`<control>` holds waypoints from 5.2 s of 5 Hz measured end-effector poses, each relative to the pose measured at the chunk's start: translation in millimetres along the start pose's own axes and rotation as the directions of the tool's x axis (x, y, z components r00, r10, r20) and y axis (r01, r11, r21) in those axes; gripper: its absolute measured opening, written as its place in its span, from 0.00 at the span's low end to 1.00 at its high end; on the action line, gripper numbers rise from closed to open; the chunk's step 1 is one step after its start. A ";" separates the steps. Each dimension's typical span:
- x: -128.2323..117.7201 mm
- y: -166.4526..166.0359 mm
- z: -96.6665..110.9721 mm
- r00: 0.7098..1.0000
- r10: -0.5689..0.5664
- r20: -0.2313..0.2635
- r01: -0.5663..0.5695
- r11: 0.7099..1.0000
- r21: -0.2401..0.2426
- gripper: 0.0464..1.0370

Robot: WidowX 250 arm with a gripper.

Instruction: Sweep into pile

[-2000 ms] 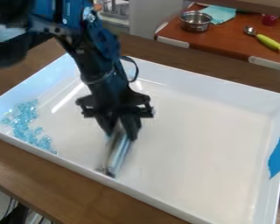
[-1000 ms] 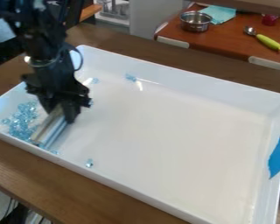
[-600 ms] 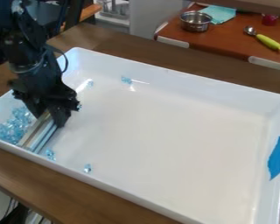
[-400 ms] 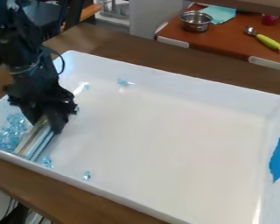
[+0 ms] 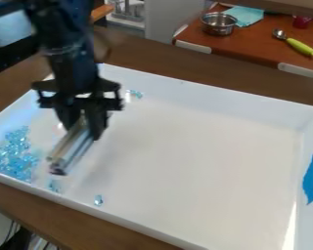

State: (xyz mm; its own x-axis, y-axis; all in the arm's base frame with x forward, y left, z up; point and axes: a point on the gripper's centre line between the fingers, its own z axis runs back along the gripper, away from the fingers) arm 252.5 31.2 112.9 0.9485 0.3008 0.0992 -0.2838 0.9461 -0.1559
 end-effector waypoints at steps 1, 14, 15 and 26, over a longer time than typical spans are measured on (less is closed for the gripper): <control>-7.7 -29.2 -1.0 1.000 0.017 -0.013 -0.017 1.000 -0.005 0.34; 12.1 38.4 8.0 0.987 0.103 0.125 -0.090 0.990 -0.105 0.34; 36.7 9.7 9.4 0.983 0.144 0.116 -0.129 0.983 -0.131 0.34; 92.9 56.5 -34.6 0.679 0.709 0.192 -0.695 0.705 -0.142 0.34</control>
State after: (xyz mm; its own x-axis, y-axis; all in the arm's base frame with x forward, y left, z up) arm 329.5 108.5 79.3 0.4157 0.8978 0.1458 -0.8395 0.4404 -0.3184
